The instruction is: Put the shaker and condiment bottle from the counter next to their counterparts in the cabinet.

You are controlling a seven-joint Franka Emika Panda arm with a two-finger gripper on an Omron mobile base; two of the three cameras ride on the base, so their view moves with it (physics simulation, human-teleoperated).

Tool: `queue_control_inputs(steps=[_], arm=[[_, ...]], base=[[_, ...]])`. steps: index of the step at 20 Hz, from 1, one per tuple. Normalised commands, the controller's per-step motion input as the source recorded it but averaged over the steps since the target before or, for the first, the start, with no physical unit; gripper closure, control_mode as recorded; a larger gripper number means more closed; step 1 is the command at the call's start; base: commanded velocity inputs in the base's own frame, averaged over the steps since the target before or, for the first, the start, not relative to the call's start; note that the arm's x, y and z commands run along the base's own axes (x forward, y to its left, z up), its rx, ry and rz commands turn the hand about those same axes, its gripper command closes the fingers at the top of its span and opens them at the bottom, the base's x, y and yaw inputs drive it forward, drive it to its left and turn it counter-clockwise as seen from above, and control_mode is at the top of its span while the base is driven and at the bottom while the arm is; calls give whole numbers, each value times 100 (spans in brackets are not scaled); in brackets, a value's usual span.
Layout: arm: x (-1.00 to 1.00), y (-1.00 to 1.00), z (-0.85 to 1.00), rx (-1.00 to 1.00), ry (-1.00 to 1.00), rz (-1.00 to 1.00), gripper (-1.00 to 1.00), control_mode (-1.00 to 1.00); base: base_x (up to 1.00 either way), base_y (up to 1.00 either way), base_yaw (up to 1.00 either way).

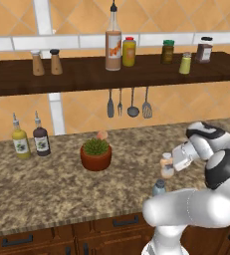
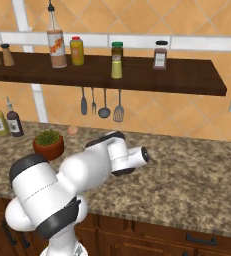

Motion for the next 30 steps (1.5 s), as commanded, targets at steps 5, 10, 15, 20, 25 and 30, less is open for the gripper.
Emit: queue_control_inputs(steps=[5, 10, 15, 20, 25, 30], arm=[[-1, -2, 10, 0, -3, -3, 100, -100], [-34, -2, 49, 0, -12, -14, 100, -100], [-31, 0, 51, 0, -10, -4, 100, -100], [-15, 5, 47, 0, -7, 0, 100, -100], [-6, 1, 55, 0, -1, 0, 100, -100], [-4, 11, 53, 0, 0, 0, 100, -100]], base=[[0, 0, 0], [0, 0, 0], [0, 0, 0], [0, 0, 0], [0, 0, 0], [0, 0, 0]])
